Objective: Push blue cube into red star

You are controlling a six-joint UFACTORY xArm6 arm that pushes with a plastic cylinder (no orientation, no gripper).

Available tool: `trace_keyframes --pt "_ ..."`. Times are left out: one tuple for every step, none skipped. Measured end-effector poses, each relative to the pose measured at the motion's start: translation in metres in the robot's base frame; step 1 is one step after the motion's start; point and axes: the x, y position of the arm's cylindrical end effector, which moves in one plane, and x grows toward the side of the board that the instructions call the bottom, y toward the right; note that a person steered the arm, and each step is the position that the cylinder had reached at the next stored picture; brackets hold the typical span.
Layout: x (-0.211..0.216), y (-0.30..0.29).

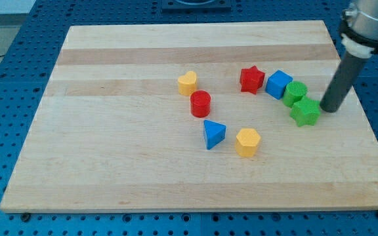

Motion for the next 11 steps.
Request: trace_keyframes --pt "0.007 -0.031" --pt "0.027 -0.041" --pt "0.027 -0.02" --pt "0.004 0.015" --pt "-0.028 0.014" --pt "-0.037 -0.005" --pt "-0.037 -0.032" --pt "-0.037 -0.055" --pt "-0.048 -0.066" --pt "-0.05 -0.071" --pt "-0.05 -0.072"
